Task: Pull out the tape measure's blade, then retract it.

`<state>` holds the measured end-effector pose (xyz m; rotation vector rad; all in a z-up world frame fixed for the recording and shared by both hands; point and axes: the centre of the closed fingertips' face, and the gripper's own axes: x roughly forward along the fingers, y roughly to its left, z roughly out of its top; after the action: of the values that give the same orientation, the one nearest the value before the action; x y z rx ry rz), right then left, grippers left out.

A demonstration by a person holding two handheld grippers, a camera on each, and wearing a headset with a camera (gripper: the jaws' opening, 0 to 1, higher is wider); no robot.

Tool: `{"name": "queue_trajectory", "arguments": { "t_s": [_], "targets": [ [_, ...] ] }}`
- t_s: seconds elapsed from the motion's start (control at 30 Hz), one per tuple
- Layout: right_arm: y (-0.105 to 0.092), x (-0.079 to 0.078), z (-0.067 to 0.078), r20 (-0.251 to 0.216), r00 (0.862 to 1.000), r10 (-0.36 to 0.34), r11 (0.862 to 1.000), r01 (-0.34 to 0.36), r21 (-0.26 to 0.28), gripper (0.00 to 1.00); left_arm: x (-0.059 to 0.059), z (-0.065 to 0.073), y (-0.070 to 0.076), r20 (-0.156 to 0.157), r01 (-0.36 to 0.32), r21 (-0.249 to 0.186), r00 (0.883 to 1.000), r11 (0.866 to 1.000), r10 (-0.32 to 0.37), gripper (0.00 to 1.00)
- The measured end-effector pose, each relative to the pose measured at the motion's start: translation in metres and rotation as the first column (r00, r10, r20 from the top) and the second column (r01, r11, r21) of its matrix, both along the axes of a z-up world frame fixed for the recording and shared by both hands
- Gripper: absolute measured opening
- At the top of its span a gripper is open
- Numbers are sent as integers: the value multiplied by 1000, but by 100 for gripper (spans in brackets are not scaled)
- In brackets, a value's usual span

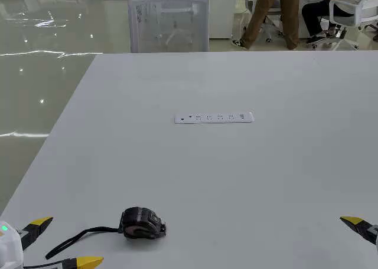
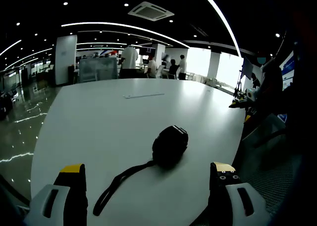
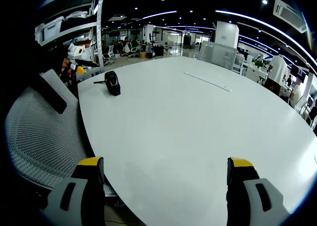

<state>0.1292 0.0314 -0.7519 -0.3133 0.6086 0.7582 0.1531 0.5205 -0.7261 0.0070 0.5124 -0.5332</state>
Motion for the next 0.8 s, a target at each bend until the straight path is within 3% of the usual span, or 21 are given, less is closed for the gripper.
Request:
{"name": "queue_trajectory", "arguments": {
  "t_s": [0.8],
  "targets": [
    [1, -1, -2, -7, 1000, -6, 1000, 6, 6, 100, 1, 0, 0, -4, -5, -7, 1000, 1000, 5, 100]
  ]
}}
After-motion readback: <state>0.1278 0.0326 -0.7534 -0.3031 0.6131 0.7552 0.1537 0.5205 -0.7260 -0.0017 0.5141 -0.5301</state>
